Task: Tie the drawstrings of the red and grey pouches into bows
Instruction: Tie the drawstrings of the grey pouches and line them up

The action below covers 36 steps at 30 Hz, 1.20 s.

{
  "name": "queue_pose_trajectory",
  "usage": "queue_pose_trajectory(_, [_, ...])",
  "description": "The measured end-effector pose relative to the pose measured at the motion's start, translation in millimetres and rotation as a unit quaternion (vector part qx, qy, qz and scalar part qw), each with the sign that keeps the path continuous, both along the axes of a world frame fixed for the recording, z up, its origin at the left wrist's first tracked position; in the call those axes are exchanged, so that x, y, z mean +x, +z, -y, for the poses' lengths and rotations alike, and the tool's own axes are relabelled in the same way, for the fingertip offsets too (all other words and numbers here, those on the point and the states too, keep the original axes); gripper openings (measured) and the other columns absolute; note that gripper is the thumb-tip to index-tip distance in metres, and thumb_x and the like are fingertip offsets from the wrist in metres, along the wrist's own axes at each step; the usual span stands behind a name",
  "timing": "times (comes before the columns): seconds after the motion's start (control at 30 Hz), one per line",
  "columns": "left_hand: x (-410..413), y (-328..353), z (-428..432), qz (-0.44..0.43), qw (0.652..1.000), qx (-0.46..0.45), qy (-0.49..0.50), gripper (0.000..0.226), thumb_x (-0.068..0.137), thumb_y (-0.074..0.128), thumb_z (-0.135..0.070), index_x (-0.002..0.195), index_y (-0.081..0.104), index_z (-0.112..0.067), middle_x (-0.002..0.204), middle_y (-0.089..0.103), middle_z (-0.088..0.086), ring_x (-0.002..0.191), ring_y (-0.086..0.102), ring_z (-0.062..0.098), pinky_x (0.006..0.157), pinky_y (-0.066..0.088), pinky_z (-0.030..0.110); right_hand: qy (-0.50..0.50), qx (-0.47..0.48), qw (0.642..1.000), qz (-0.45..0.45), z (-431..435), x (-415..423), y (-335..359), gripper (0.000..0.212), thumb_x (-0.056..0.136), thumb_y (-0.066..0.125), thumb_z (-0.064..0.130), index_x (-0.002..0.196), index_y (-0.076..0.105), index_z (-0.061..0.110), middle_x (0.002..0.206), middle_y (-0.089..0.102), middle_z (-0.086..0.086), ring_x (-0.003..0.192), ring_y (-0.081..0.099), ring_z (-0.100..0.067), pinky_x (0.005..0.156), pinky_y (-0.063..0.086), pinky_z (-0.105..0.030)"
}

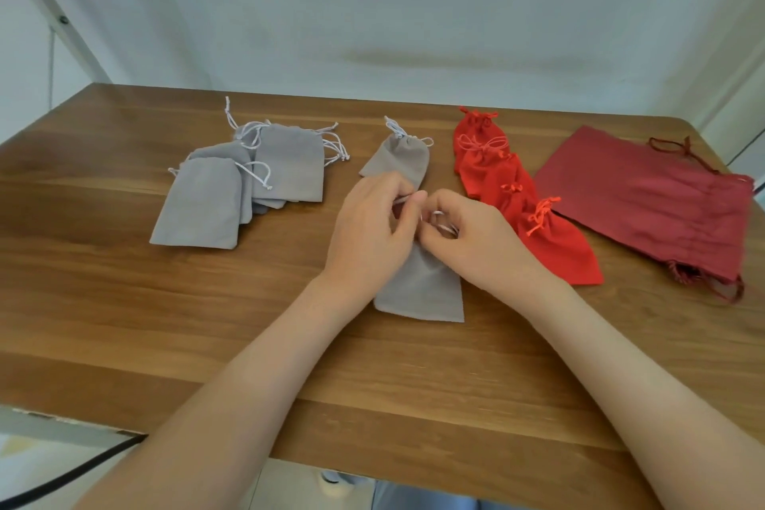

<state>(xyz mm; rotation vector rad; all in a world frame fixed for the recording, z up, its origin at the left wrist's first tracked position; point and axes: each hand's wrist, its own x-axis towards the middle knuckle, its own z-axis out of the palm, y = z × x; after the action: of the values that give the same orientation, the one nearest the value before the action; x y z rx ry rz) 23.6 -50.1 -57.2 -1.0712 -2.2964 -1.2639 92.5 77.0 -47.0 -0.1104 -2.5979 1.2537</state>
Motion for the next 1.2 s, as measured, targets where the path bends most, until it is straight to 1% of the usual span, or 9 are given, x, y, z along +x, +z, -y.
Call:
queue_pose_trajectory(0.07, [1.0, -0.3, -2.1, 0.047, 0.999, 0.012, 0.011, 0.011, 0.095, 0.052, -0.019, 0.103, 0.056, -0.013, 0.071, 0.045, -0.016, 0.071, 0.046, 0.001, 0.067, 0.033, 0.016, -0.011, 0.024, 1.000, 0.013, 1.5, -1.8, -4.6, 0.007, 0.087, 0.060, 0.017, 0.088, 0.054, 0.021, 0.068, 0.054, 0.012, 0.062, 0.050, 0.000, 0.058, 0.037, -0.019])
queue_pose_trajectory(0.13, [2.0, 0.8, -3.9, 0.053, 0.998, 0.026, -0.007, 0.020, 0.095, 0.048, -0.017, 0.114, 0.050, -0.013, 0.069, 0.045, -0.015, 0.072, 0.049, 0.004, 0.070, 0.035, 0.020, 0.000, 0.041, 0.999, 0.015, 3.8, -2.9, -7.7, 0.008, 0.087, 0.057, 0.016, 0.091, 0.052, 0.022, 0.070, 0.054, 0.013, 0.065, 0.051, -0.003, 0.061, 0.038, -0.026])
queue_pose_trajectory(0.3, [10.1, -1.6, -1.8, 0.112, 0.991, 0.035, -0.064, 0.022, 0.091, 0.038, -0.021, 0.111, 0.036, -0.029, 0.079, 0.045, -0.010, 0.084, 0.046, 0.016, 0.074, 0.035, 0.026, 0.025, 0.005, 1.000, -0.012, 6.6, -1.0, -6.6, 0.009, 0.095, 0.048, 0.019, 0.091, 0.056, 0.018, 0.069, 0.059, 0.007, 0.063, 0.053, -0.006, 0.061, 0.040, -0.029])
queue_pose_trajectory(0.43, [13.6, -0.5, -2.2, 0.142, 0.988, 0.052, -0.007, 0.016, 0.092, 0.038, -0.020, 0.105, 0.032, -0.026, 0.092, 0.046, -0.007, 0.089, 0.045, 0.004, 0.083, 0.035, 0.026, -0.018, -0.113, 0.993, -0.027, 10.1, -1.7, -5.4, 0.014, 0.096, 0.051, 0.021, 0.083, 0.056, 0.018, 0.055, 0.053, 0.012, 0.052, 0.046, -0.004, 0.054, 0.037, -0.025])
queue_pose_trajectory(0.6, [10.4, 3.8, -7.8, 0.280, 0.953, 0.114, 0.021, 0.010, 0.096, 0.050, -0.013, 0.095, 0.042, -0.018, 0.085, 0.050, -0.008, 0.070, 0.050, -0.009, 0.066, 0.042, 0.011, -0.019, -0.289, 0.956, -0.039, 11.4, -2.9, -1.4, 0.009, 0.095, 0.056, 0.011, 0.092, 0.060, 0.005, 0.050, 0.050, 0.013, 0.046, 0.041, 0.000, 0.047, 0.032, -0.015])
queue_pose_trajectory(0.83, [15.1, 6.5, -5.6, 0.241, 0.964, 0.106, 0.035, 0.016, 0.096, 0.053, -0.021, 0.083, 0.062, -0.021, 0.070, 0.058, -0.015, 0.067, 0.053, -0.006, 0.061, 0.037, 0.008, -0.040, -0.350, 0.931, -0.100, 9.5, -3.5, 2.3, 0.016, 0.092, 0.057, 0.006, 0.099, 0.063, -0.007, 0.056, 0.050, 0.005, 0.047, 0.039, 0.000, 0.047, 0.032, -0.012])
queue_pose_trajectory(0.97, [20.4, 8.3, -5.1, 0.207, 0.973, 0.097, 0.030, 0.017, 0.096, 0.052, -0.018, 0.086, 0.064, -0.022, 0.074, 0.061, -0.015, 0.071, 0.054, -0.005, 0.062, 0.038, 0.008, -0.040, -0.331, 0.937, -0.105, 9.9, -2.8, 2.4, 0.003, 0.090, 0.061, 0.006, 0.089, 0.062, 0.003, 0.056, 0.048, 0.003, 0.049, 0.038, -0.002, 0.049, 0.033, -0.014])
queue_pose_trajectory(1.07, [22.3, 9.6, -3.4, 0.194, 0.977, 0.085, 0.013, 0.017, 0.097, 0.051, -0.019, 0.086, 0.063, -0.024, 0.076, 0.062, -0.015, 0.074, 0.055, -0.005, 0.064, 0.038, 0.008, -0.050, -0.320, 0.939, -0.115, 7.5, -3.3, 4.0, 0.012, 0.089, 0.062, 0.004, 0.081, 0.055, 0.010, 0.049, 0.049, 0.013, 0.046, 0.038, -0.001, 0.048, 0.033, -0.014])
queue_pose_trajectory(1.2, [20.4, 10.3, -1.8, 0.259, 0.961, 0.092, -0.033, 0.008, 0.091, 0.061, -0.024, 0.091, 0.068, -0.021, 0.083, 0.068, -0.011, 0.081, 0.060, -0.001, 0.073, 0.044, 0.013, -0.049, -0.314, 0.941, -0.114, 4.0, -3.8, 3.0, 0.011, 0.090, 0.061, 0.007, 0.081, 0.055, 0.011, 0.049, 0.044, 0.014, 0.048, 0.038, -0.003, 0.049, 0.032, -0.018])
